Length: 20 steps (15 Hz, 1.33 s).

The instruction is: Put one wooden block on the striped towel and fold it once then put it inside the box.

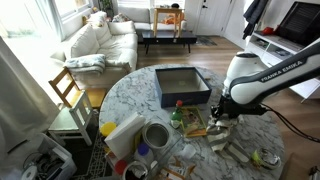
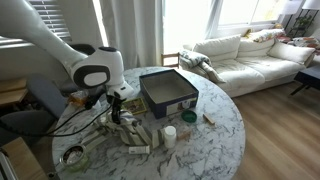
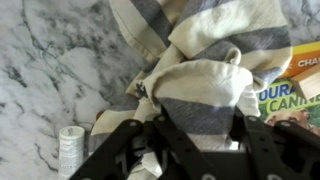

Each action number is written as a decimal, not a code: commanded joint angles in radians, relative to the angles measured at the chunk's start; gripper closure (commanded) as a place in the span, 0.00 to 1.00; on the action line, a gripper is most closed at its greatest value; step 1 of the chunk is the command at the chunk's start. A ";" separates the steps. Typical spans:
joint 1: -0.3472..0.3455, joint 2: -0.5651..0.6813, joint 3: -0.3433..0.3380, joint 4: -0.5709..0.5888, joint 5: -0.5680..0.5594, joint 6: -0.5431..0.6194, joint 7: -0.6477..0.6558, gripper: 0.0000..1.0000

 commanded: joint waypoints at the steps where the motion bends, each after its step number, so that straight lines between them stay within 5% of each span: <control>1: -0.013 -0.112 0.012 0.055 -0.029 -0.210 -0.013 0.73; 7: -0.029 -0.203 0.051 0.230 -0.025 -0.466 -0.042 0.73; 11: -0.044 -0.232 0.062 0.300 -0.013 -0.449 -0.083 0.73; 12: -0.042 -0.221 0.069 0.294 -0.012 -0.451 -0.059 0.48; 17: -0.048 -0.225 0.069 0.310 -0.012 -0.451 -0.067 0.48; 18: -0.048 -0.228 0.069 0.330 -0.010 -0.454 -0.077 0.73; 20: -0.048 -0.237 0.072 0.394 -0.009 -0.473 -0.100 0.73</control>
